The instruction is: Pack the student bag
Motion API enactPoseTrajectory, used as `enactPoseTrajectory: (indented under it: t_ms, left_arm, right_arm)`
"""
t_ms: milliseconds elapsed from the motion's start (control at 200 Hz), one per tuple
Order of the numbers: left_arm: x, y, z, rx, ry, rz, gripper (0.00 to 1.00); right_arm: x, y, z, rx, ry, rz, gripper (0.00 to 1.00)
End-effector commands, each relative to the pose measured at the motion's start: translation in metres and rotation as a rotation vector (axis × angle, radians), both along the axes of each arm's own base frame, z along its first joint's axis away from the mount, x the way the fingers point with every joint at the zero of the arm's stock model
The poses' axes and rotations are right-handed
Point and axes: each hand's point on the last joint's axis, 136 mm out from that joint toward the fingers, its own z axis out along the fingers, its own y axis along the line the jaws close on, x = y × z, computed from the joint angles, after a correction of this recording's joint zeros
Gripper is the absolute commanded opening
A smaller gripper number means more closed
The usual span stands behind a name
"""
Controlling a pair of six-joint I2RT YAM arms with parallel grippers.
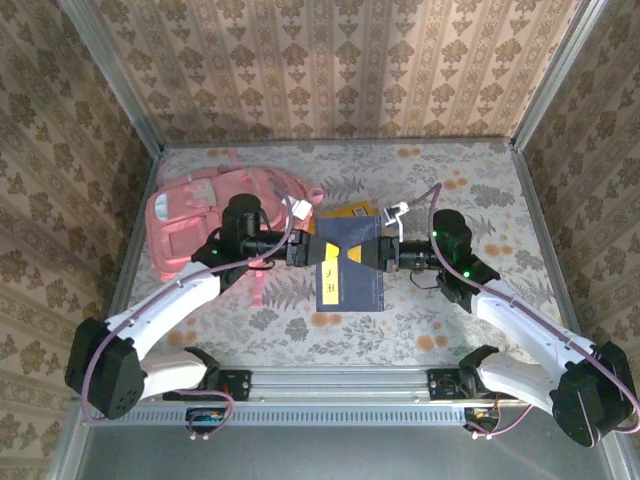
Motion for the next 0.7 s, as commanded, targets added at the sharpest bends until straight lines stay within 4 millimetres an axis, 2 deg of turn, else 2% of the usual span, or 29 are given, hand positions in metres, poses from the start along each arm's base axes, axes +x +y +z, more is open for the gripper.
enactPoseTrajectory:
  t_ms: [0,295,480,630,655,695]
  left_arm:
    - [-0.017,0.002,0.026,-0.092,-0.060,-0.070,0.51]
    - [-0.027,0.003,0.032,-0.114,-0.092,-0.113,0.17]
    - [-0.028,0.003,0.033,-0.127,-0.100,-0.123,0.00]
    - [-0.029,0.002,0.035,-0.134,-0.106,-0.128,0.00]
    - [-0.029,0.002,0.035,-0.135,-0.109,-0.123,0.00]
    - [-0.024,0.002,0.036,-0.134,-0.113,-0.099,0.00]
  right_arm:
    - [-0.010,0.001,0.036,0.060,-0.107,0.047,0.00]
    - [-0.017,0.001,0.036,0.059,-0.115,0.078,0.00]
    - [-0.020,0.001,0.037,0.064,-0.120,0.089,0.00]
    - [-0.017,0.000,0.034,0.052,-0.119,0.068,0.00]
    - [-0.015,0.000,0.033,0.046,-0.118,0.055,0.06]
    - [-0.010,-0.003,0.031,0.031,-0.121,0.013,0.27]
